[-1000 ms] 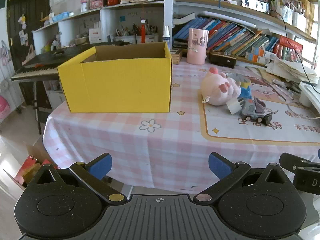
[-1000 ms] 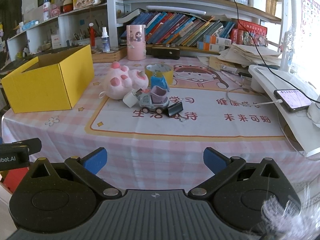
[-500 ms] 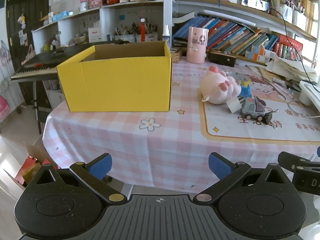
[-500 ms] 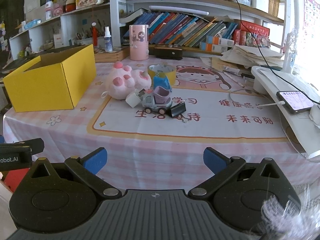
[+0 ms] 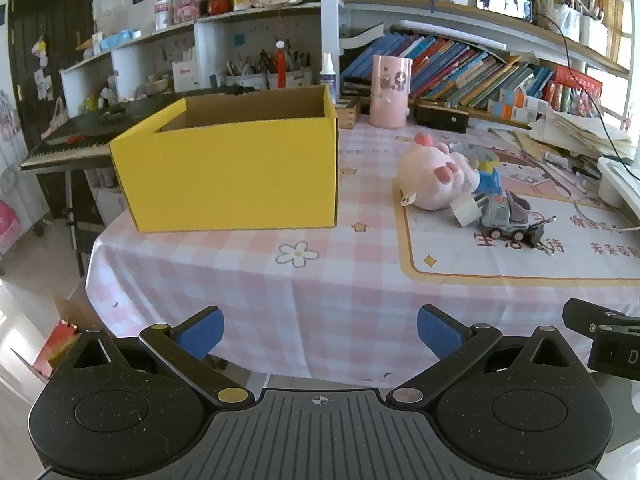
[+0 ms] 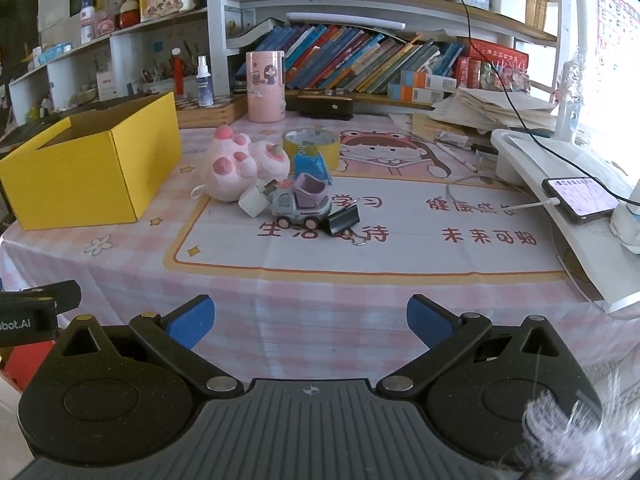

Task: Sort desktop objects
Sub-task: 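Move both tools toward the toys beside the pink plush paw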

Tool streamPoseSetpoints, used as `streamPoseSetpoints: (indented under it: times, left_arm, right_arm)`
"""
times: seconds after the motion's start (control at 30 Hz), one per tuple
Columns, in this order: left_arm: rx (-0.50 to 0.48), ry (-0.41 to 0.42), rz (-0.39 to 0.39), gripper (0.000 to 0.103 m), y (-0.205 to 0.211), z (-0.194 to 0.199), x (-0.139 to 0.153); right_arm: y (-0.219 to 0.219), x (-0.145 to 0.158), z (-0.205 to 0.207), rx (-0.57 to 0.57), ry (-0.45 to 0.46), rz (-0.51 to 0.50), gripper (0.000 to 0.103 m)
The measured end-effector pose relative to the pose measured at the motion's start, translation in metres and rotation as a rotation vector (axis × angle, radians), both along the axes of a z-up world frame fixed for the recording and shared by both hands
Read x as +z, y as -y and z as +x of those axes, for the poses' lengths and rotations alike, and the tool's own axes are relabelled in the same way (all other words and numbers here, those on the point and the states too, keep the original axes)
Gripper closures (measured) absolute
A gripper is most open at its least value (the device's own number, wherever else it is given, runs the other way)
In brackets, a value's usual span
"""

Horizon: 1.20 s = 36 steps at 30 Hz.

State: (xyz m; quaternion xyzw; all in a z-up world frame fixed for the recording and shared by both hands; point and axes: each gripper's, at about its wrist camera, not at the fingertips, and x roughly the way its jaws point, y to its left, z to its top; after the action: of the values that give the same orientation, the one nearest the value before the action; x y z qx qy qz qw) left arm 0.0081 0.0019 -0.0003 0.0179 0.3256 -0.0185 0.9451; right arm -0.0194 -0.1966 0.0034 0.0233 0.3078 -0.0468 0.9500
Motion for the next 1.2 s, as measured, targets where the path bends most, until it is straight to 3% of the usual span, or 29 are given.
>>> streamPoseSetpoints:
  times: [1.2]
  left_arm:
    - [-0.014, 0.030, 0.031, 0.000, -0.0013, 0.0041, 0.0031]
  right_arm:
    - [-0.0072, 0.0048, 0.0006, 0.024, 0.010, 0.009, 0.000]
